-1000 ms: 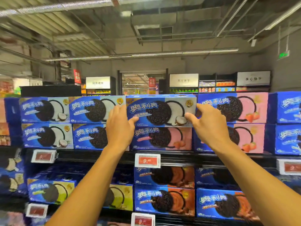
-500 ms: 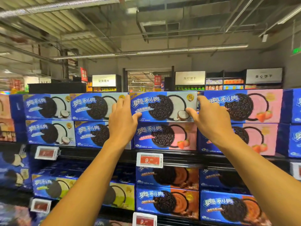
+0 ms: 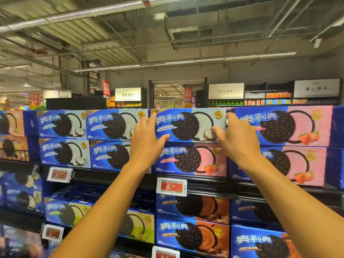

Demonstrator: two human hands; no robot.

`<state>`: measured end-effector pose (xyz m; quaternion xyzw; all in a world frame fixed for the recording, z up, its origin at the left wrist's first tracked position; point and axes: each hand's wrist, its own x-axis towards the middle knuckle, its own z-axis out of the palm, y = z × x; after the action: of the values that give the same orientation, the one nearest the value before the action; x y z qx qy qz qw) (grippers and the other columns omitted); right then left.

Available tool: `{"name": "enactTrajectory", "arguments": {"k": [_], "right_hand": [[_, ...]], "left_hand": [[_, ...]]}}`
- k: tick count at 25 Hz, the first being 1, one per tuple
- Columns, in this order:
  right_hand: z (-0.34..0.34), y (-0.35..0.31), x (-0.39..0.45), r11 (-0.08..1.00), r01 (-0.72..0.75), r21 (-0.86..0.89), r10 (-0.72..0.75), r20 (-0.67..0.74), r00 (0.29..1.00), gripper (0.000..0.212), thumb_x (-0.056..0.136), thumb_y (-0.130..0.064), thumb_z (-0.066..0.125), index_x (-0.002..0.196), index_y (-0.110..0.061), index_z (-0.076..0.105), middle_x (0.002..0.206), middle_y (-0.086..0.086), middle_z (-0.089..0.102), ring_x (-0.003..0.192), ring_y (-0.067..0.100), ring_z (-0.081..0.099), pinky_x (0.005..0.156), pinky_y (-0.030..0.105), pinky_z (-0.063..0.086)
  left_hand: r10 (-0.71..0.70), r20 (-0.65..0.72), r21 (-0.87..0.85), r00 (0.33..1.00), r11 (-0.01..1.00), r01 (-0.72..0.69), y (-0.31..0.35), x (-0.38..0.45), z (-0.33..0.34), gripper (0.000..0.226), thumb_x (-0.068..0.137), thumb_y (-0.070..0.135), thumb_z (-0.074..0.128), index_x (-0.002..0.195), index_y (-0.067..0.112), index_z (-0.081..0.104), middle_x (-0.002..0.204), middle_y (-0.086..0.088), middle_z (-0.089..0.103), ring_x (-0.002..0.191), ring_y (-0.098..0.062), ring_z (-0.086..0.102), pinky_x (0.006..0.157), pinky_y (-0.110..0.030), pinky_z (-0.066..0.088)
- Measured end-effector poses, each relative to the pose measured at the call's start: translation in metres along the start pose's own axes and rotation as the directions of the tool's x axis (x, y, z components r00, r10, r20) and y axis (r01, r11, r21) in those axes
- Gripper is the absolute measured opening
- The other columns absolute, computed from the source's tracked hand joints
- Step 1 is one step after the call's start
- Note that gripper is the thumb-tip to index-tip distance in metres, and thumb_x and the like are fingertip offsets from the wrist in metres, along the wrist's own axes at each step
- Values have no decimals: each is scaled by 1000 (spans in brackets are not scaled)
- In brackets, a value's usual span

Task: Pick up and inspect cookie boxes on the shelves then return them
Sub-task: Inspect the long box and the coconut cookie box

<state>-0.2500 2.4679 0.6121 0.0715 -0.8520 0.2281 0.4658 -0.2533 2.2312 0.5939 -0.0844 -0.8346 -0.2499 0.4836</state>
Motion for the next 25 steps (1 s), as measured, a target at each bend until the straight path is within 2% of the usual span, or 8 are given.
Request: {"name": "enactTrajectory", "arguments": {"k": [3, 6, 11, 15, 19, 22, 24, 25], "right_hand": [[-5, -2, -7, 998, -14, 58, 15, -26, 1000, 64, 95, -45, 57, 147, -16, 34, 101, 20, 71, 98, 45, 63, 72, 45, 46], [-9, -4, -14, 992, 13, 125, -6, -56, 998, 59, 95, -50, 53, 145, -23, 36, 97, 12, 72, 95, 43, 65, 78, 49, 52], [-7, -22, -31, 924, 205, 322, -160, -162, 974, 20, 95, -40, 61, 101, -22, 69, 75, 1, 71, 75, 38, 66, 66, 42, 47], [13, -55, -39, 747, 399, 533, -427, -76, 901, 18, 94, -31, 64, 80, -23, 70, 63, -8, 65, 58, 22, 63, 58, 43, 52], [48, -113, -45, 676, 388, 627, -557, 88, 826, 11, 94, -25, 64, 90, -20, 74, 75, -9, 71, 68, 15, 65, 68, 40, 54], [74, -155, -48, 668, 322, 671, -588, 210, 781, 10, 94, -22, 66, 93, -26, 74, 83, -13, 72, 71, 3, 63, 68, 22, 50], [93, -188, -49, 669, 331, 666, -610, 236, 757, 12, 94, -20, 66, 94, -29, 74, 85, -21, 69, 76, -4, 62, 67, 9, 43], [103, -206, -47, 675, 369, 639, -617, 216, 756, 12, 94, -19, 66, 95, -28, 74, 85, -25, 66, 77, -4, 61, 70, 10, 43]], "left_hand": [[-62, 27, -123, 998, 990, 65, 1, -3, -10, 69, 89, 35, 69, 147, 17, 37, 130, -6, 48, 121, -27, 46, 101, -48, 43], [-155, 48, -272, 987, 948, 162, 1, -12, -23, 59, 90, 35, 68, 141, 17, 45, 115, 2, 48, 106, -18, 51, 93, -43, 49], [-247, 117, -369, 962, 889, 273, -12, -47, -56, 36, 94, 31, 64, 126, 16, 59, 110, 0, 62, 94, -9, 58, 76, -16, 45], [-344, 159, -430, 925, 820, 379, -43, -76, -92, 13, 97, 26, 60, 109, 28, 65, 104, 14, 65, 92, 8, 61, 74, -11, 47], [-453, 144, -448, 880, 763, 466, -89, -86, -137, 11, 98, 24, 58, 100, 28, 68, 108, 7, 69, 98, -8, 66, 83, -25, 49], [-521, 147, -470, 841, 711, 523, -136, -84, -165, 14, 97, 17, 58, 95, 22, 71, 102, 0, 74, 97, -15, 69, 89, -36, 51], [-529, 136, -430, 838, 730, 531, -178, -80, -183, 15, 97, 14, 57, 95, 20, 71, 101, -2, 73, 100, -18, 68, 84, -31, 51], [-517, 128, -396, 846, 755, 522, -201, -76, -191, 14, 97, 13, 57, 97, 20, 70, 103, -1, 72, 101, -19, 67, 80, -27, 49]]}}
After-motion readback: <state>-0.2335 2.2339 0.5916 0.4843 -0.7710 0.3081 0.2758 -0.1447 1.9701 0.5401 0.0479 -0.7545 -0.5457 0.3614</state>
